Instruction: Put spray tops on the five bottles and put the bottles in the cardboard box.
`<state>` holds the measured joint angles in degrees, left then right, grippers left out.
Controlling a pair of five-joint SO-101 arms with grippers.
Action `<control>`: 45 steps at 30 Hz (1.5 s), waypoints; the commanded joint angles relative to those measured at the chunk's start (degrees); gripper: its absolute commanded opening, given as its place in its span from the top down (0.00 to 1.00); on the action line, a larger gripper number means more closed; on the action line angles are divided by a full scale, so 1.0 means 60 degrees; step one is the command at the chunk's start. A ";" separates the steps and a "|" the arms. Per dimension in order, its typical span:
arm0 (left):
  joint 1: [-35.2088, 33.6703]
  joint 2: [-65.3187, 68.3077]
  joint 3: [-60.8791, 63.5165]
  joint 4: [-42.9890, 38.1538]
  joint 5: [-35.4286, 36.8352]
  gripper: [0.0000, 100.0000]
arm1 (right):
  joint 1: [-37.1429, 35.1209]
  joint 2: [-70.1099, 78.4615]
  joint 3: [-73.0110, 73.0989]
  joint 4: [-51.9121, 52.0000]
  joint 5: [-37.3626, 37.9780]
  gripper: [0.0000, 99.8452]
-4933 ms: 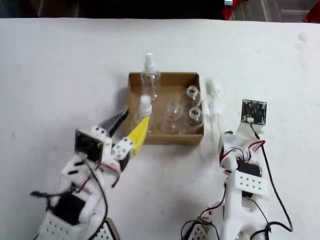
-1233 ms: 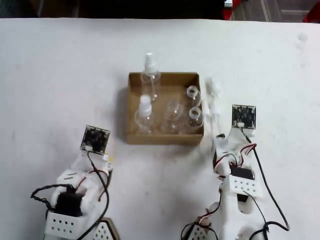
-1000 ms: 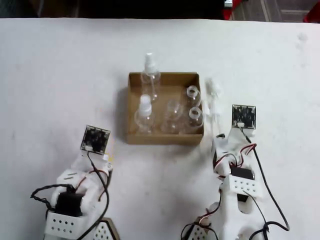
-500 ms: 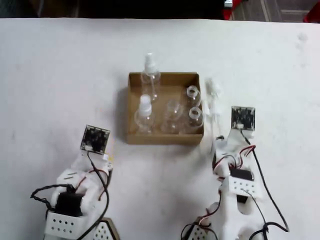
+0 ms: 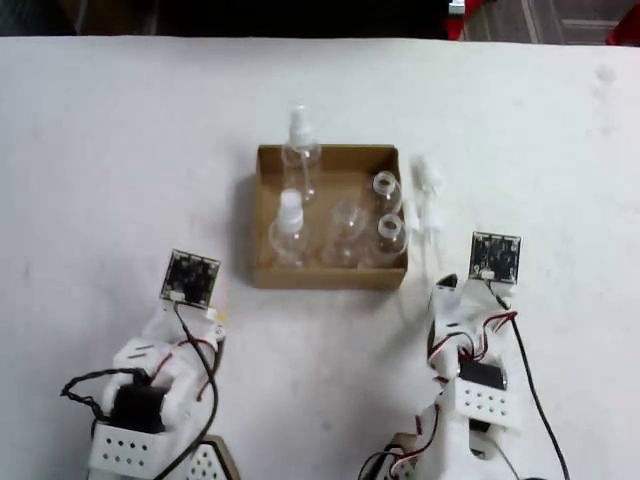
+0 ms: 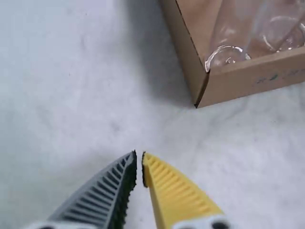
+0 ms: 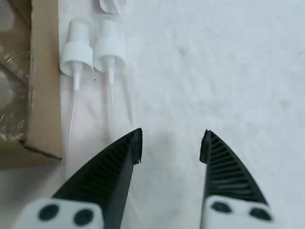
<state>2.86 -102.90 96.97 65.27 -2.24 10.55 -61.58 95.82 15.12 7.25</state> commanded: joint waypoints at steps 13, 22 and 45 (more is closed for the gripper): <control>-0.0110 -0.0081 0.0015 -0.0308 -0.0132 0.98 | 0.0110 -0.0637 0.0117 0.0799 0.0132 0.82; -0.0110 -0.0081 0.0015 -0.0278 -0.0132 0.98 | 0.0110 -0.0652 0.0117 0.0799 0.0132 0.82; -0.0110 -0.0081 0.0015 -0.0264 -0.0132 0.98 | 0.0110 -0.0652 0.0117 0.0799 0.0132 0.82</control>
<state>2.86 -102.90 96.97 65.27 -2.33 10.55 -64.84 96.00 19.69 7.25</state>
